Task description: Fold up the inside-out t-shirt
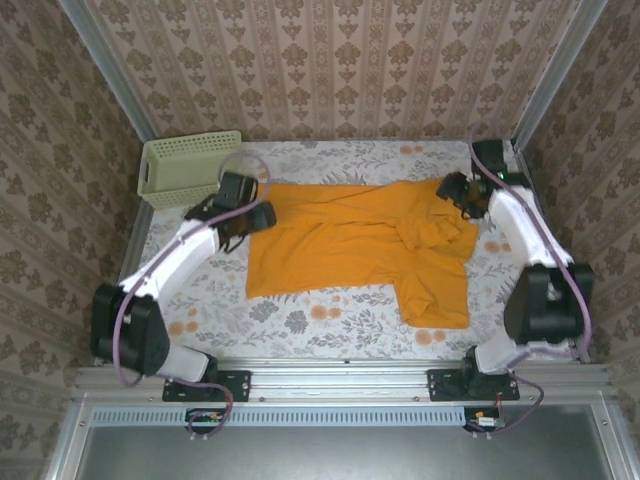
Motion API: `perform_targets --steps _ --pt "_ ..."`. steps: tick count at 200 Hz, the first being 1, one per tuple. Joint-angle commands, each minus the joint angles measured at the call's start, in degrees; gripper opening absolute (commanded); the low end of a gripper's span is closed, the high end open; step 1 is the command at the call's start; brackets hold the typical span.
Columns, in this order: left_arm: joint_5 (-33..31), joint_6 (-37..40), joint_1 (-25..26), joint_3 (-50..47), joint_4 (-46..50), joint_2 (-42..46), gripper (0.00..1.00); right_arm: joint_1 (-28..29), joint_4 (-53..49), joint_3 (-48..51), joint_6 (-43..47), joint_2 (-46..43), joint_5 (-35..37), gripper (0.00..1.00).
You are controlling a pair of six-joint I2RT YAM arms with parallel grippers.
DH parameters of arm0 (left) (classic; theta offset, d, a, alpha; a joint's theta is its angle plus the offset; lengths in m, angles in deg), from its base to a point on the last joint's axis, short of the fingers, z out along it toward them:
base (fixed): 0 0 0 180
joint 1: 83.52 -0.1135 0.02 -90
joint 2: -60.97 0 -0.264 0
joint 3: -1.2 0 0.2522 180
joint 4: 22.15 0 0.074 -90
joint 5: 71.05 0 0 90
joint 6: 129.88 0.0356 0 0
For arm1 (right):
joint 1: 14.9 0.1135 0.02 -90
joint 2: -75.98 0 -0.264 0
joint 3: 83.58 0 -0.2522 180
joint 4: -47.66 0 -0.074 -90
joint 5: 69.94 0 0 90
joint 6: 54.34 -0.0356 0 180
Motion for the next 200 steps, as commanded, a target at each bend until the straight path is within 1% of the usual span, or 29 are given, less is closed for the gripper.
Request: perform_targets --steps 1,13,28,30,33,59,90,117,136,160,181,200 --pt "-2.13 -1.73 2.08 -9.83 1.68 6.84 0.71 -0.27 1.35 11.61 -1.93 -10.37 1.95 0.70" --pt "-2.01 -2.34 2.16 -14.42 3.24 10.75 0.71 0.29 -0.11 16.41 -2.08 -15.63 1.75 0.71" --pt "-0.41 -3.72 2.16 -19.98 2.75 14.57 0.70 1.06 -2.11 21.88 -2.40 -21.85 2.01 0.73" --pt "-0.16 -3.94 3.41 -20.61 2.53 14.88 0.70 1.21 -2.33 22.44 -2.58 -22.78 2.06 0.73" --pt "0.17 -4.27 3.91 -21.50 2.14 15.39 0.70 1.34 -2.65 23.54 -2.81 -23.88 2.12 0.73" --pt "1.73 -6.93 5.32 -26.61 -0.89 15.95 0.67 3.37 -4.26 30.55 -5.03 -31.35 1.43 0.73" --pt "3.71 -7.89 5.47 -28.86 -6.62 13.30 0.63 7.92 -5.26 34.22 -7.14 -33.53 3.96 0.74" --pt "2.53 -6.97 5.50 -27.90 -9.07 8.67 0.60 8.93 -6.64 35.77 -8.72 -33.26 6.00 0.75" --pt "2.20 -6.55 5.41 -27.12 -10.44 5.07 0.54 9.04 -8.37 36.65 -9.68 -33.87 8.22 0.75" --pt "1.23 -6.79 5.37 -26.18 -10.34 1.60 0.42 9.36 -10.29 37.65 -11.39 -34.32 9.88 0.76" --pt "1.36 -6.66 5.41 -25.79 -10.85 0.83 0.28 12.27 -11.61 38.19 -14.40 -34.12 12.20 0.77" --pt "0.42 -6.30 5.41 -24.70 -10.07 0.95 0.22 15.57 -13.05 39.45 -18.26 -34.25 14.41 0.77"
